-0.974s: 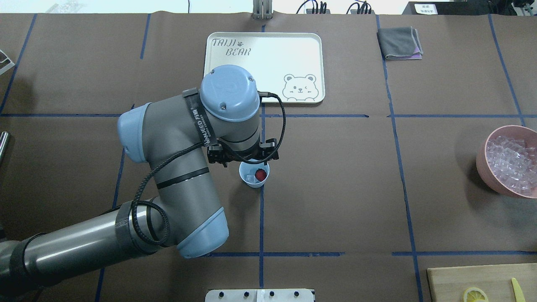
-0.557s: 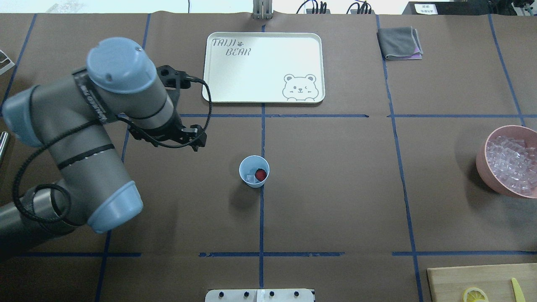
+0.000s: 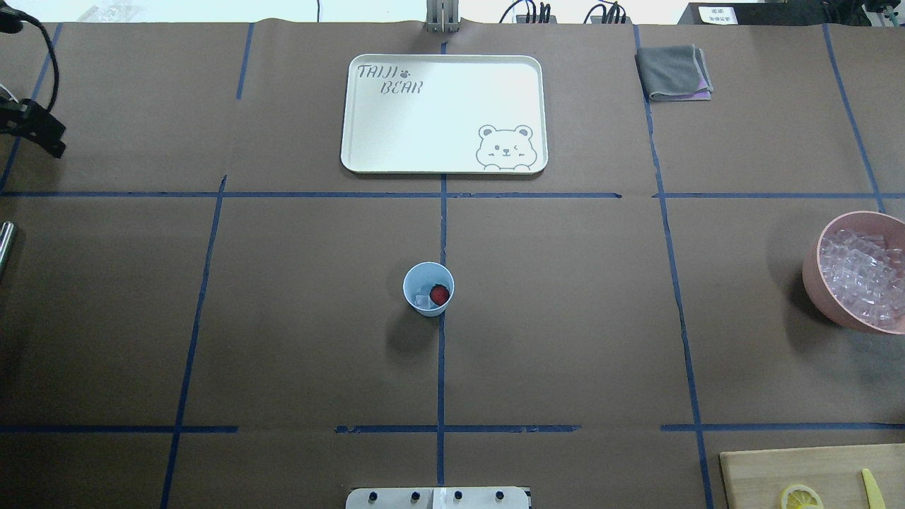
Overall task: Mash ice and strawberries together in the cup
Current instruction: 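Lower the left gripper to the metal pestle by the cup rack and grasp it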
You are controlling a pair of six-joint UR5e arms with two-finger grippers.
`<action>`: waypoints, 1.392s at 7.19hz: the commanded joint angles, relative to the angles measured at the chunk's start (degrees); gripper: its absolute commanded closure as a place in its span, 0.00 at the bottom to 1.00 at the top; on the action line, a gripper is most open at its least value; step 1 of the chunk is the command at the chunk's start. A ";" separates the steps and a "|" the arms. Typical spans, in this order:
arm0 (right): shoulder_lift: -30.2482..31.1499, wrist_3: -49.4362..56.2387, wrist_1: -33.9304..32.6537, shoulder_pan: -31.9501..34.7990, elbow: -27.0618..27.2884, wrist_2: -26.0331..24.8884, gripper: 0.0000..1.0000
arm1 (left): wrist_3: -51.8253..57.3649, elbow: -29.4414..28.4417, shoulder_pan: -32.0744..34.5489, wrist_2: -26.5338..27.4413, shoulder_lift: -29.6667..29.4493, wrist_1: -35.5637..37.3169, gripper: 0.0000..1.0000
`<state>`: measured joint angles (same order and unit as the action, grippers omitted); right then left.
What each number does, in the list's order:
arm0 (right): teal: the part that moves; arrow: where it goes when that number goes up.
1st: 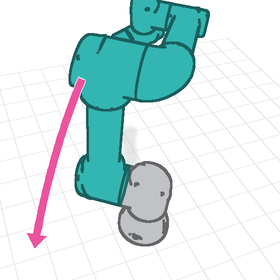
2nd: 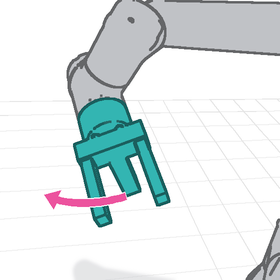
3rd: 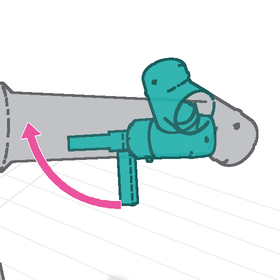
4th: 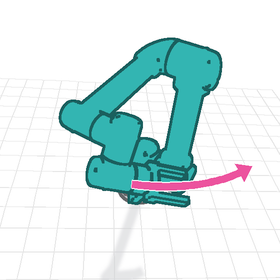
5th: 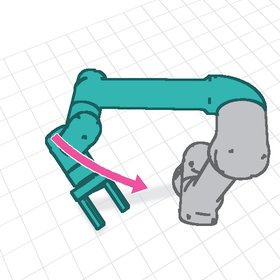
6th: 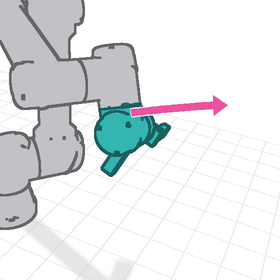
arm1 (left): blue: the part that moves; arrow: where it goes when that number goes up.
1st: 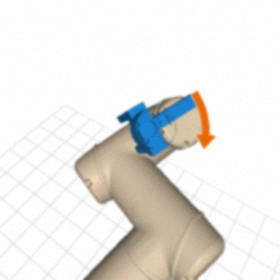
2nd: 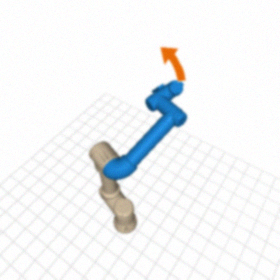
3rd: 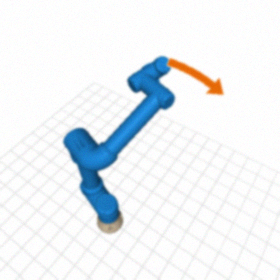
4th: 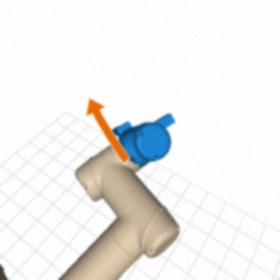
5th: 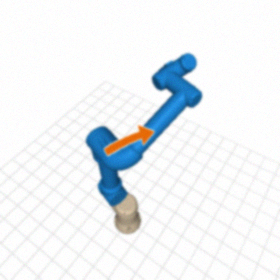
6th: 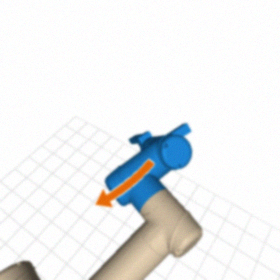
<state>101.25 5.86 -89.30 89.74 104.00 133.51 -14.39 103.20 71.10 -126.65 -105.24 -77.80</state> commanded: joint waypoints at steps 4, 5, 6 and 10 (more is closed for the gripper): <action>-0.09 0.30 0.09 0.00 0.15 -0.18 0.00 | 7.55 -13.19 5.54 -3.69 7.48 -14.96 0.00; -0.09 0.56 0.18 0.00 0.24 -0.18 0.00 | 1.97 -16.16 5.45 -3.60 9.68 -23.54 0.00; -0.09 0.39 0.18 0.00 0.24 -0.18 0.00 | -3.48 -20.45 5.36 -3.69 10.66 -32.76 0.00; -0.27 0.65 0.09 0.00 0.33 -0.18 0.00 | -17.50 -26.37 -4.11 -3.25 12.60 -47.86 0.00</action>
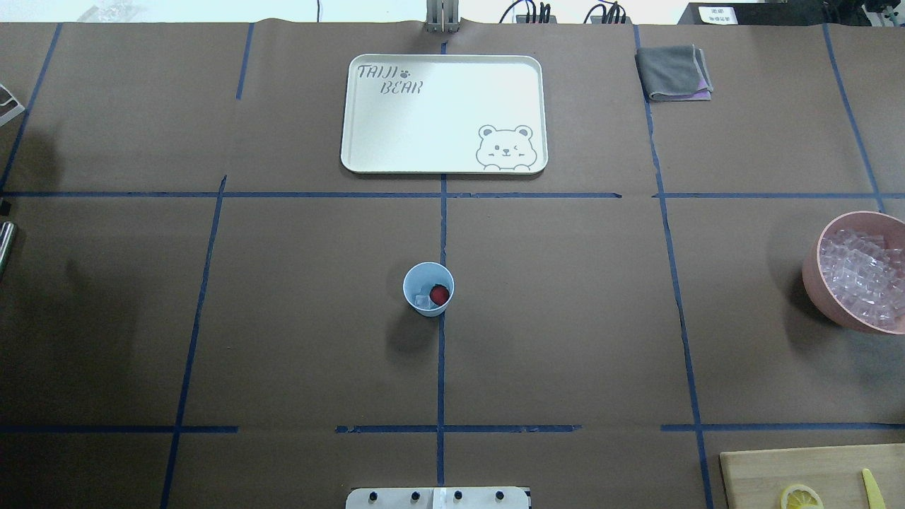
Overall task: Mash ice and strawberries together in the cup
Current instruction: 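Lower the left gripper to the metal pestle by the cup rack and grasp it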
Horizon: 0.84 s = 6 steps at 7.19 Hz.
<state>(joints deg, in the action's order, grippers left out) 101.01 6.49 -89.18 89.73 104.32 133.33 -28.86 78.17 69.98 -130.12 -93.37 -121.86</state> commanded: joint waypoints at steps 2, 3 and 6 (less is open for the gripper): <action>-0.02 -0.08 -0.03 0.00 0.00 -0.09 0.00 | -4.01 -2.14 -3.36 0.22 0.73 -4.70 0.04; -0.02 -0.08 -0.03 0.00 0.00 0.00 0.00 | -4.01 -2.23 -3.36 0.30 1.16 -4.70 0.07; -0.02 -0.16 0.05 0.00 0.00 -0.09 0.00 | -3.92 -4.25 -3.36 0.31 1.17 -4.70 0.18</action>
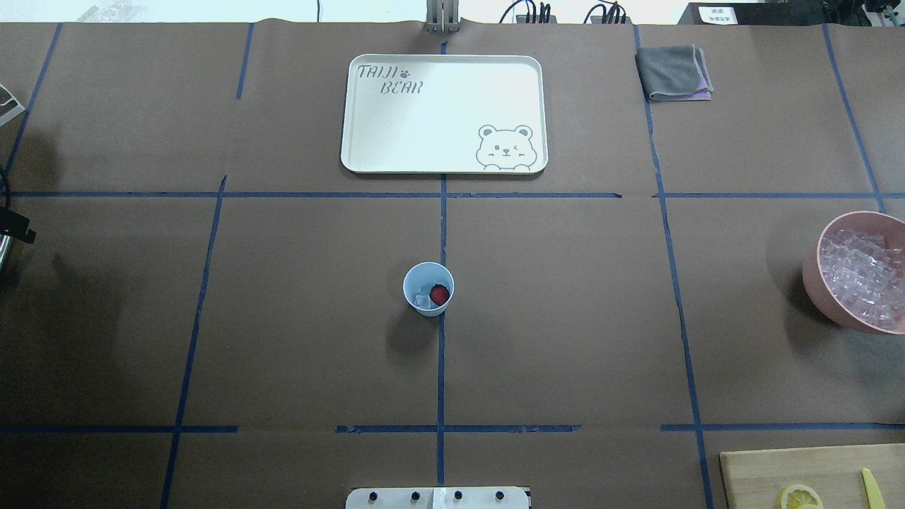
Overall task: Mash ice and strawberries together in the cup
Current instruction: 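Lower the left gripper to the metal pestle by the cup rack and grasp it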
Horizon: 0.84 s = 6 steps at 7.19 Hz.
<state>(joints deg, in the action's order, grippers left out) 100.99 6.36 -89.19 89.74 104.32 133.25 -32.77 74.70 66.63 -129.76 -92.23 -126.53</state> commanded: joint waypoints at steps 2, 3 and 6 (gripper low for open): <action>-0.09 -0.03 -0.01 0.00 0.00 -0.01 0.00 | 0.08 -0.88 -0.01 0.03 -0.06 -0.03 0.25; -0.09 -0.03 0.07 0.00 0.00 -0.01 0.00 | 0.07 -0.96 -0.01 0.03 -0.06 0.06 0.35; -0.09 -0.03 -0.02 0.00 0.00 -0.01 0.00 | 0.25 -0.96 -0.01 0.12 -0.06 0.14 0.64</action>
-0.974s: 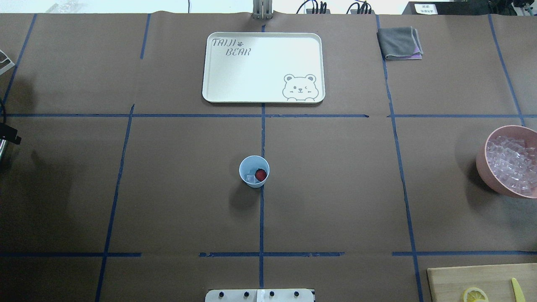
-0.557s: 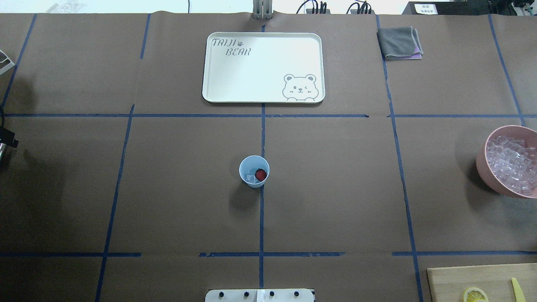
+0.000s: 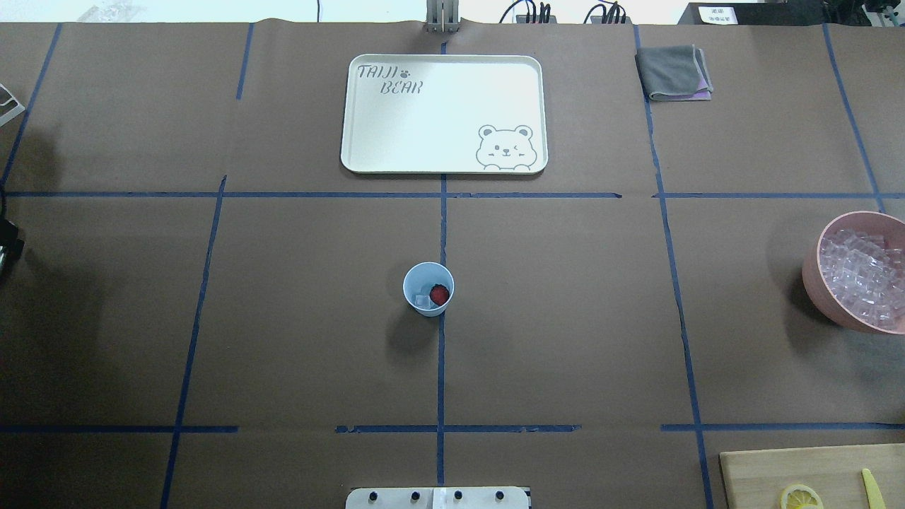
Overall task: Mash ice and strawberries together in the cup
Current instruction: 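Lower the left gripper to the metal pestle by the cup rack and grasp it, then carry the pestle with the left gripper and insert it into the blue cup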
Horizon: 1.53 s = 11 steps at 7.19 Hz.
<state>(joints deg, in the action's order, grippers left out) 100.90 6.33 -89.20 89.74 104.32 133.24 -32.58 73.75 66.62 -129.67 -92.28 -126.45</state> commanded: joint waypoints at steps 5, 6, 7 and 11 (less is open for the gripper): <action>-0.18 -0.35 -0.01 0.00 0.09 0.09 0.00 | 8.97 8.12 0.78 0.29 -0.88 0.24 1.00; -0.18 -0.35 -0.01 0.00 0.09 0.09 0.00 | 10.24 11.30 1.31 0.99 -2.27 -1.32 1.00; -0.18 -0.35 -0.01 0.00 0.09 0.09 0.00 | 11.12 12.55 1.40 2.65 -5.77 -2.99 0.99; -0.18 -0.44 -0.01 0.00 0.18 0.09 0.00 | 5.54 16.06 0.88 2.05 -18.17 -15.52 1.00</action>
<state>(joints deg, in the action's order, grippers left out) 100.72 5.95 -89.21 89.74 104.50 133.34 -24.10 88.16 67.75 -127.63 -107.64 -136.38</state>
